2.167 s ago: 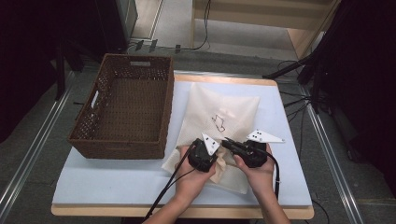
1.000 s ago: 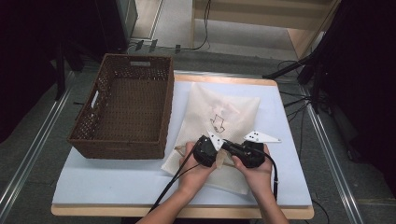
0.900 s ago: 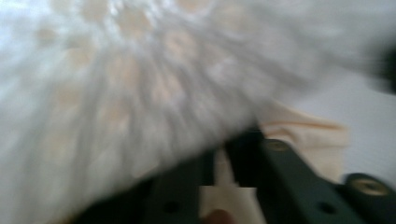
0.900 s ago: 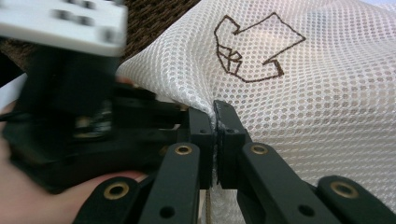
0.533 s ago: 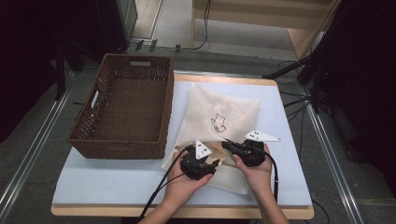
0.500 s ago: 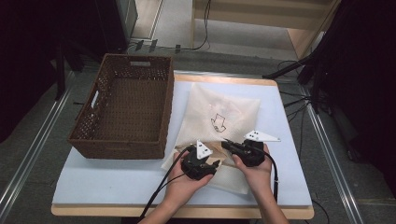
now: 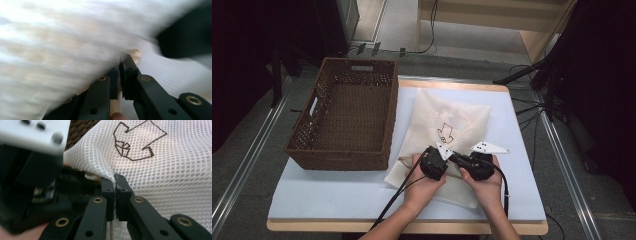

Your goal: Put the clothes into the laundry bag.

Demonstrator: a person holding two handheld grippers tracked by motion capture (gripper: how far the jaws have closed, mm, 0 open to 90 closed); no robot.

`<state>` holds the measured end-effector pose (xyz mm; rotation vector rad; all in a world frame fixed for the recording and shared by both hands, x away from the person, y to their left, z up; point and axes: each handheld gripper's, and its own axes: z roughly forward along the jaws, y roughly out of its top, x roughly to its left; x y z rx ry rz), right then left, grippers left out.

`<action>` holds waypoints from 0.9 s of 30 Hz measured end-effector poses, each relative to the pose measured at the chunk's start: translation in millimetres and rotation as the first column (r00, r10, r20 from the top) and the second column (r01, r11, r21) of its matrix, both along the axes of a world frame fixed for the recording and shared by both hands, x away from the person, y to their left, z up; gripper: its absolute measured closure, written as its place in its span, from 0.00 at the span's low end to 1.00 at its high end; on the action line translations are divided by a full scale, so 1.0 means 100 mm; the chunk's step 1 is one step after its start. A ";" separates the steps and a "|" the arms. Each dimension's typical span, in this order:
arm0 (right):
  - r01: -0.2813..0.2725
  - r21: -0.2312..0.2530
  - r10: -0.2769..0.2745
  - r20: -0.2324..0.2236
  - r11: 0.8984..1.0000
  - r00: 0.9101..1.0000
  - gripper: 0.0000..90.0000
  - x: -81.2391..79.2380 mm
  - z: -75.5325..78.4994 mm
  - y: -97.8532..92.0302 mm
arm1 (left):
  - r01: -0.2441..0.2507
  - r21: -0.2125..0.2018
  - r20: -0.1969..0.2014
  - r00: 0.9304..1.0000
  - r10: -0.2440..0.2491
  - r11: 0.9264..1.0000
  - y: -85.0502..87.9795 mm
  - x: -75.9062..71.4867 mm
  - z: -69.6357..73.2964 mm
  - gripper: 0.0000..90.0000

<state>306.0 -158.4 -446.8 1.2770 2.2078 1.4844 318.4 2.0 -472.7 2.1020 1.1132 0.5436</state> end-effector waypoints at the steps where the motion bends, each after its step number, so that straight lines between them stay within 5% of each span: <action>1: 0.003 -0.003 -0.003 -0.002 1.000 1.000 0.98 0.00 -0.01 -0.01 | -0.013 -0.012 -0.005 1.000 0.013 1.000 0.01 0.02 0.00 0.94; 7: 0.010 -0.005 -0.010 -0.015 1.000 1.000 0.98 0.01 -0.04 -0.03 | 0.047 -0.048 0.006 0.999 -0.047 0.998 0.19 -0.21 0.09 0.75; 10: 0.009 -0.005 -0.009 -0.001 1.000 1.000 0.97 0.00 -0.03 -0.04 | 0.064 -0.116 0.039 0.997 -0.060 0.991 0.48 -0.46 0.19 0.67; 13: 0.021 0.001 -0.021 0.065 1.000 0.998 0.94 -0.06 0.01 -0.02 | 0.074 -0.152 0.076 0.995 -0.063 0.986 0.83 -0.72 0.26 0.64; 15: 0.019 -0.010 -0.018 0.093 1.000 0.995 0.92 -0.08 0.04 -0.01 | 0.043 -0.157 0.084 0.996 -0.030 0.987 1.06 -0.85 0.28 0.62; 20: 0.011 -0.035 -0.009 0.073 0.999 0.997 0.91 -0.12 0.00 0.04 | -0.052 -0.168 0.064 0.996 0.064 0.984 1.51 -1.03 0.20 0.59; 23: -0.008 -0.050 0.010 0.058 0.999 0.998 0.91 -0.15 -0.05 0.05 | -0.079 -0.147 0.043 0.995 0.086 0.986 1.64 -1.04 0.12 0.59; 27: -0.024 -0.070 0.027 0.038 0.997 0.999 0.91 -0.20 -0.12 0.04 | -0.092 -0.173 -0.008 0.996 0.092 0.981 1.68 -0.96 0.06 0.57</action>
